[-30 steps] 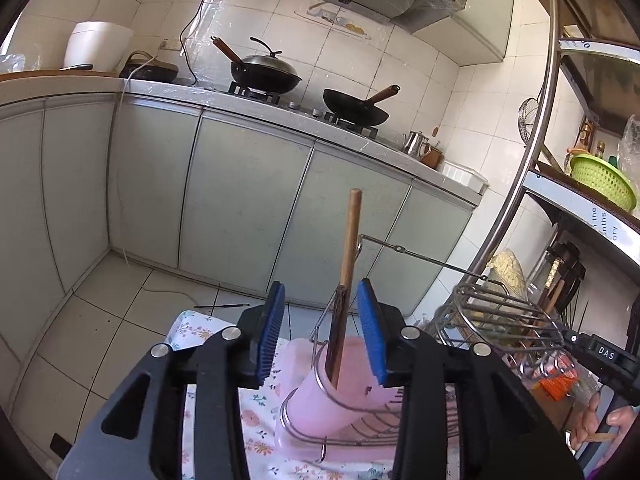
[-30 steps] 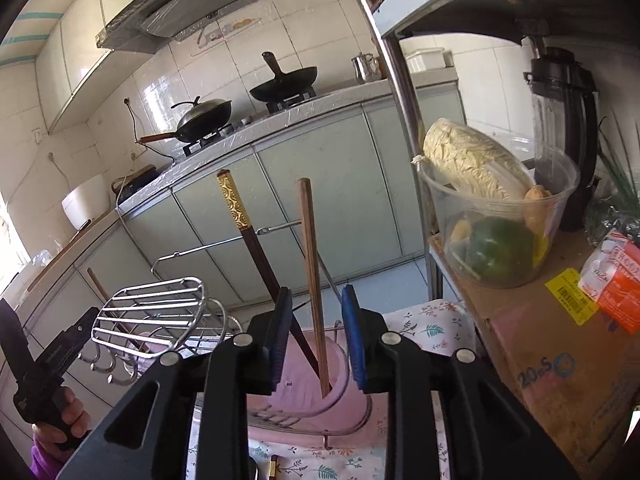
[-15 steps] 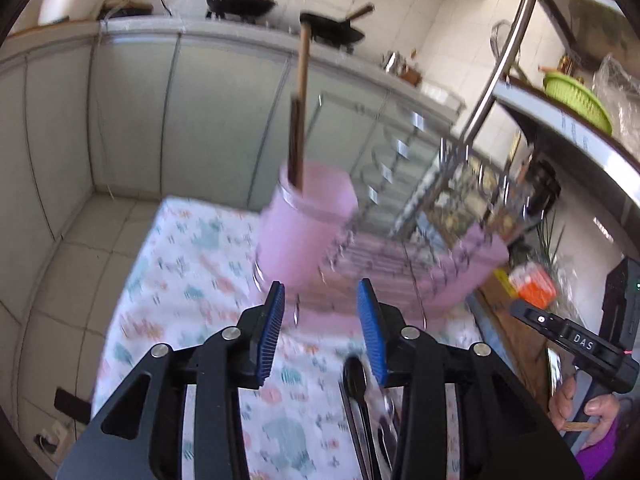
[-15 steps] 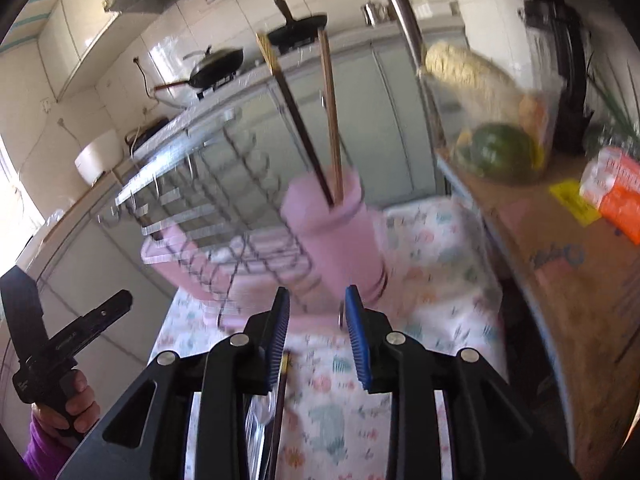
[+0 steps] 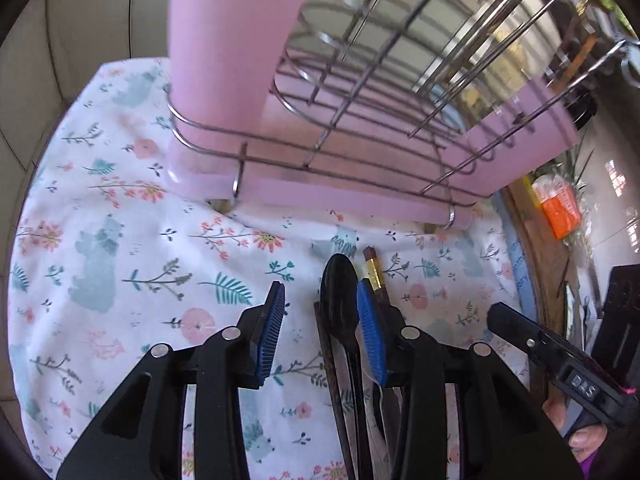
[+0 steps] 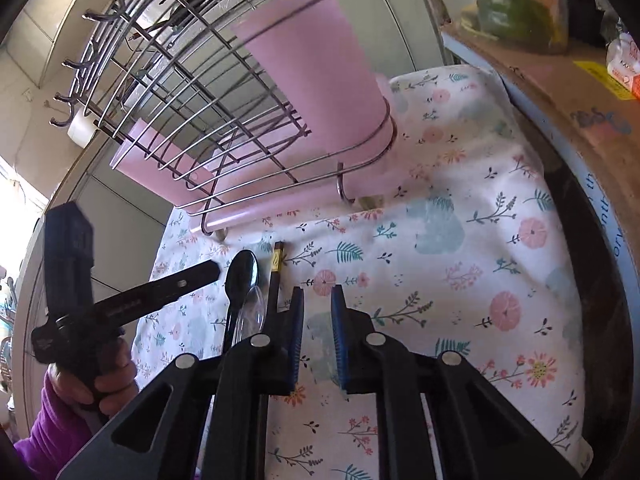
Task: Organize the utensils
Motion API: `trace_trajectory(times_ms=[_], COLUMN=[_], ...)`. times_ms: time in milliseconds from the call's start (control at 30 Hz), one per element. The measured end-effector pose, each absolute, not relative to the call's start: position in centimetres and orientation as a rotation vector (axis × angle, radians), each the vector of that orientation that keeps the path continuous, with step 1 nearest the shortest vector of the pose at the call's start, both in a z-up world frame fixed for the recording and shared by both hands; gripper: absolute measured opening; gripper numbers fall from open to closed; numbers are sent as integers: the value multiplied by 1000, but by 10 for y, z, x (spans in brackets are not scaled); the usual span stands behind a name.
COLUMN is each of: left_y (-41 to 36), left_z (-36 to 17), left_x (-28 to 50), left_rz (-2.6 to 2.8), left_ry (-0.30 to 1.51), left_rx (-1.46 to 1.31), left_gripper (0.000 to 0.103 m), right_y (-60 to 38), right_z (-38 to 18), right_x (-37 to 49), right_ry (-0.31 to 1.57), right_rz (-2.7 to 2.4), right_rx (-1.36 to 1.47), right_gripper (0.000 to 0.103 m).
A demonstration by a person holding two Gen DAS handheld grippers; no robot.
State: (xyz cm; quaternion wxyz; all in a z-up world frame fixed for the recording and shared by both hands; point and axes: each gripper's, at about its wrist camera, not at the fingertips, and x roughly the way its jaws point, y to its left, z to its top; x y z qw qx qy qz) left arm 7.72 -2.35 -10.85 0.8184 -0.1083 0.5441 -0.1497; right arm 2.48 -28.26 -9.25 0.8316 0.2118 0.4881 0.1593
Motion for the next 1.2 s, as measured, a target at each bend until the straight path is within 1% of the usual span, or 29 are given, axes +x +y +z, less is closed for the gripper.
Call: trace_trajectory(times_ms=[67, 100, 167, 267, 633, 933, 1000, 1100, 1200], left_y=[-29, -30, -34, -30, 11, 43, 50, 45, 45], left_z=[-117, -120, -123, -120, -76, -36, -30, -25, -15], left_x=[84, 86, 90, 88, 75, 49, 45, 40, 32], left_rz=[-310, -304, -309, -314, -351, -358, -358, -358, -347], left_ry=[1191, 1193, 1194, 1176, 1060, 921, 905, 878, 833], left_rx=[-215, -210, -193, -215, -299, -315, -324, -330, -326], left_gripper=[37, 29, 8, 2, 1, 1, 1, 1, 1], right_y=[-283, -282, -280, -276, -233, -192, -190, -192, -201], right_z=[-92, -93, -93, -93, -106, -125, -126, -121, -101], right_x=[27, 29, 31, 38, 81, 112, 112, 106, 90], right_ry=[1045, 1048, 1057, 1070, 1166, 1247, 1228, 1200, 1116], right_rz=[348, 354, 363, 378, 419, 346, 329, 321, 338], right_rx=[453, 454, 456, 462, 428, 283, 276, 295, 337], right_gripper=[13, 13, 13, 13, 13, 13, 8, 6, 6])
